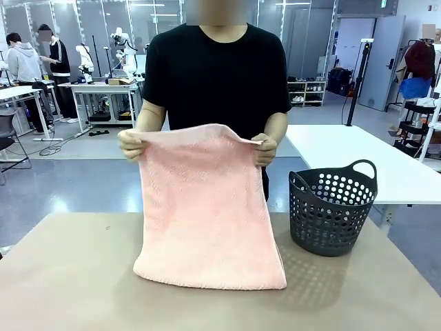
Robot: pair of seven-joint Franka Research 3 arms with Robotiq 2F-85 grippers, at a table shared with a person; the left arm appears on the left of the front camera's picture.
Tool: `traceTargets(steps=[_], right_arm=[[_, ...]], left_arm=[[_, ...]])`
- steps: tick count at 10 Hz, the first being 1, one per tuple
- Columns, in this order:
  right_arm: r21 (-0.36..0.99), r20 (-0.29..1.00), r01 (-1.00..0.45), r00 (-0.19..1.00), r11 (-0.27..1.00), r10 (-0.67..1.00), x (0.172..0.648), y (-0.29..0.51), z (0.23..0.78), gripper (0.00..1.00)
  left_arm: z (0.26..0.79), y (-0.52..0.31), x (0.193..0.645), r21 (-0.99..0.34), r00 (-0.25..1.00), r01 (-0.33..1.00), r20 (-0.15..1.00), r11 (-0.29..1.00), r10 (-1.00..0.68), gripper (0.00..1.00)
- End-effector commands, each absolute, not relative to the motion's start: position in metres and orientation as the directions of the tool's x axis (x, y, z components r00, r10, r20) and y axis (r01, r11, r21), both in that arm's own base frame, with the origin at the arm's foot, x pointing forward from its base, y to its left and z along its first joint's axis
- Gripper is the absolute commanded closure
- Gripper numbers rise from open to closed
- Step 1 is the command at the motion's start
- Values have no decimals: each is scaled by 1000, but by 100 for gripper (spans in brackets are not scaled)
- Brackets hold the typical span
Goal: Fold the towel.
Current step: Grab the top end of the 100 cm Hotel Towel extended by the human.
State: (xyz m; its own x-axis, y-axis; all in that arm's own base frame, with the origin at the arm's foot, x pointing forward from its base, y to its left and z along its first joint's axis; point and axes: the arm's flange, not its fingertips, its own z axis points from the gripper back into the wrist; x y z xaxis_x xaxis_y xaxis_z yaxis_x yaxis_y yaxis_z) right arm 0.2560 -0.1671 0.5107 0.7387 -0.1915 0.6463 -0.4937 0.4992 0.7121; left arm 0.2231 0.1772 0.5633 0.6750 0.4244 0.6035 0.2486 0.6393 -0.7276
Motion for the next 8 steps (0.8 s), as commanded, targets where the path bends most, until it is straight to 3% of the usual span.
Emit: traceTargets(steps=[1,8], right_arm=[[702,663,-513,724,494,-190,258,-168,512,0],[702,663,-513,724,494,-190,258,-168,512,0]], left_arm=[[563,179,225,-721,673,264,613,640,413,0],[563,179,225,-721,673,264,613,640,413,0]])
